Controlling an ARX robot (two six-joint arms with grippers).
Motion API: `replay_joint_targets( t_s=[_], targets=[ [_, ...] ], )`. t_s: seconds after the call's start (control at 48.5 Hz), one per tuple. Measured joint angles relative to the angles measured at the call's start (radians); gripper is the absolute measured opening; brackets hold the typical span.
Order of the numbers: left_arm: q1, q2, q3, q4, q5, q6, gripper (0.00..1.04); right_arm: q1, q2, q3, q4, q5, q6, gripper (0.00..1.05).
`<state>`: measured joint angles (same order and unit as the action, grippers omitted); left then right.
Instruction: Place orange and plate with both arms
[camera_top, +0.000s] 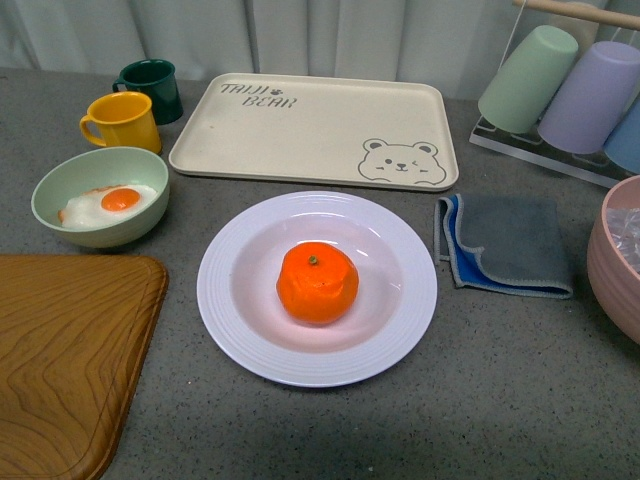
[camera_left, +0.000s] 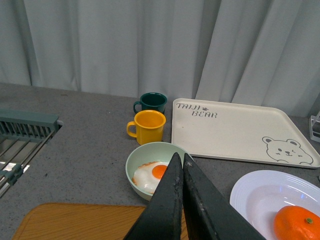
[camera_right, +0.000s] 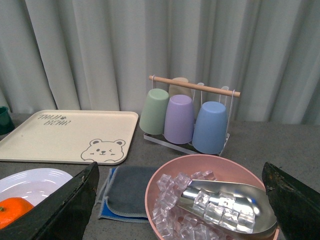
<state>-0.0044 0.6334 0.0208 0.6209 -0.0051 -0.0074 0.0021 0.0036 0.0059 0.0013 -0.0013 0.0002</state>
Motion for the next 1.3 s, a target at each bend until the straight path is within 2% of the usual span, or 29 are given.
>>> replay_joint_targets(
  t_s=[0.412, 1.175, 1.257, 1.298],
  targets=[
    [0.002, -0.230, 0.000, -0.217, 0.004, 0.000, 0.04, 0.000, 0.000, 0.000, 0.000, 0.000, 0.000, 0.95],
    [0.002, -0.465, 0.000, -0.449, 0.004, 0.000, 0.04, 0.000, 0.000, 0.000, 0.000, 0.000, 0.000, 0.95],
    [0.002, -0.571, 0.000, -0.590, 0.005, 0.000, 0.04, 0.000, 0.000, 0.000, 0.000, 0.000, 0.000, 0.95],
    [0.002, -0.602, 0.000, -0.610, 0.005, 0.000, 0.04, 0.000, 0.000, 0.000, 0.000, 0.000, 0.000, 0.95]
  ],
)
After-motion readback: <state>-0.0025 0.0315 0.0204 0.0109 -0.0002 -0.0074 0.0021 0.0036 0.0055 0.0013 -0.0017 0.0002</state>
